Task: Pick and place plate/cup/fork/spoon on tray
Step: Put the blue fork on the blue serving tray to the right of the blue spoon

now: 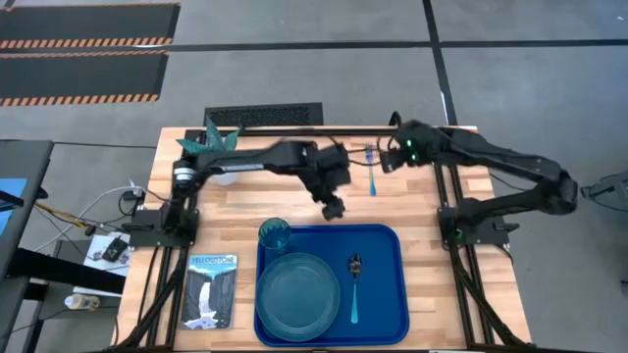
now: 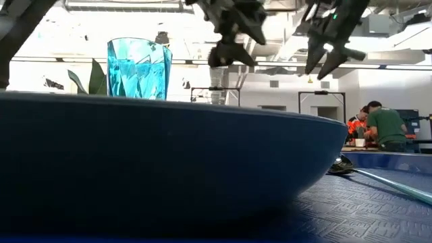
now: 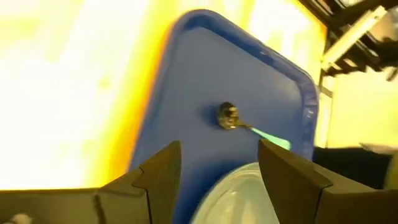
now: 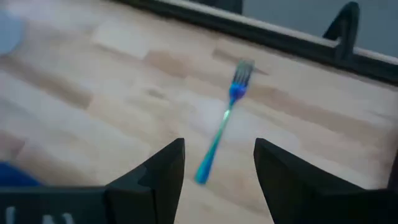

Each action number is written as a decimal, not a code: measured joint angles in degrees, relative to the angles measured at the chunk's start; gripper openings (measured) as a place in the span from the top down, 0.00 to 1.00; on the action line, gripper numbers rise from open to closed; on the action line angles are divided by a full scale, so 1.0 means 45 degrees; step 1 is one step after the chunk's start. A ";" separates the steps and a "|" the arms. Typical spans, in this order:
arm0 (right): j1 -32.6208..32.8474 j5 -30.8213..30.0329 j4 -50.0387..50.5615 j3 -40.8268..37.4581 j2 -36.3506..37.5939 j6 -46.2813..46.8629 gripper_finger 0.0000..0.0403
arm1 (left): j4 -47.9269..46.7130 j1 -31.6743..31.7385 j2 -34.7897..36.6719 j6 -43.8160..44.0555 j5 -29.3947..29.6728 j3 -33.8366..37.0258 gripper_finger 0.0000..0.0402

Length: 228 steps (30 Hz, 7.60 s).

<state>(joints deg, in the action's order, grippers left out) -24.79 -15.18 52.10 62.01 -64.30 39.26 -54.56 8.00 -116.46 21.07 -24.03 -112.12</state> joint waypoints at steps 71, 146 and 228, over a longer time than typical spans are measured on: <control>-0.1306 0.2414 -0.3363 -0.1514 -0.5078 -0.0790 0.98 | -0.2310 0.0351 0.5605 0.2948 0.6861 0.0353 0.41; 0.7084 -0.0918 -0.7548 -0.1461 -0.2810 0.3123 0.95 | 1.1232 0.0113 0.4200 0.6050 0.5098 0.8320 0.99; 1.1829 -0.5960 -0.2353 -0.1466 0.5272 0.4503 0.37 | 0.6935 -0.2294 -0.4162 -0.0150 0.1127 -0.1410 1.00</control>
<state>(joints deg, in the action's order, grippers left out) 28.45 -42.00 41.51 55.42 -40.58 59.53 -23.35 -2.32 -135.19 20.39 -18.96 -118.46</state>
